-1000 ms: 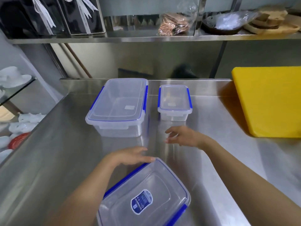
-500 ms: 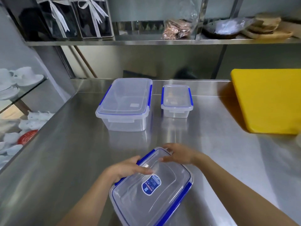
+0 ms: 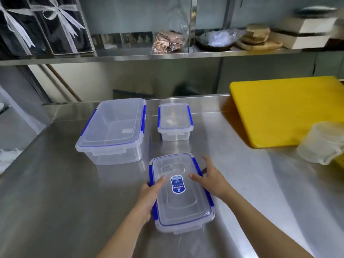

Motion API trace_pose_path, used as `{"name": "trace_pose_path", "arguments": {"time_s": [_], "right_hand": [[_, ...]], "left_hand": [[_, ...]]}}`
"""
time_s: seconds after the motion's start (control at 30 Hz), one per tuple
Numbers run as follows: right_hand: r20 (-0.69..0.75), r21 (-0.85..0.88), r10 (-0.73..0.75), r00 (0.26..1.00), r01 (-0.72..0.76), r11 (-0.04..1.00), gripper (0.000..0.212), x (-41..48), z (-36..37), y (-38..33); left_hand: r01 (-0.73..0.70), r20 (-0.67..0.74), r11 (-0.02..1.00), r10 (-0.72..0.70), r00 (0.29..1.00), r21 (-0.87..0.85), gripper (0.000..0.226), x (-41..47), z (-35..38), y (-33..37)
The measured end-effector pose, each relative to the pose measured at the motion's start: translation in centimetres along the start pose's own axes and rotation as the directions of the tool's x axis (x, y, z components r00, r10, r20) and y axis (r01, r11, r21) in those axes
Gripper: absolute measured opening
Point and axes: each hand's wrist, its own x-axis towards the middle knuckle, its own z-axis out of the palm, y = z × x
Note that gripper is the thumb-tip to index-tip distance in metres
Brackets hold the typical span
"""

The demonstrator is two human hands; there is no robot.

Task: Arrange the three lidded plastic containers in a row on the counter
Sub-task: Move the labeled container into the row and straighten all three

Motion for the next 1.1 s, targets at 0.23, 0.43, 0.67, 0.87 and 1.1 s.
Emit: {"name": "trace_pose_path", "arguments": {"time_s": [0.23, 0.43, 0.67, 0.87, 1.1], "right_hand": [[-0.091, 0.223, 0.099, 0.991, -0.076, 0.972, 0.053, 0.7, -1.8, 2.0], [-0.285, 0.361, 0.181, 0.941, -0.070, 0.930, 0.045, 1.9, -5.5, 3.1], [-0.396, 0.375, 0.264, 0.879, -0.108, 0.921, 0.039, 5.1, -9.4, 4.6], [-0.477, 0.220, 0.216, 0.852, -0.123, 0.968, 0.038, 9.3, -11.5, 4.5], [-0.313, -0.372, -0.330, 0.891, 0.204, 0.905, 0.054, 10.3, -12.8, 2.8]], "left_hand": [[-0.056, -0.107, 0.997, 0.049, 0.993, -0.061, 0.055, 1.1, 4.2, 1.1], [-0.170, 0.087, 0.984, 0.174, 0.981, -0.048, 0.038, 2.7, 7.7, 2.3], [-0.276, 0.499, 0.960, 0.215, 0.840, 0.050, 0.086, 4.7, 11.2, 3.5], [-0.481, 0.642, 0.799, 0.162, 0.750, 0.361, 0.126, 7.0, 13.6, 4.5], [-0.693, 0.482, 0.323, 0.533, 0.696, 0.644, 0.079, 9.9, 15.3, 4.0]]}}
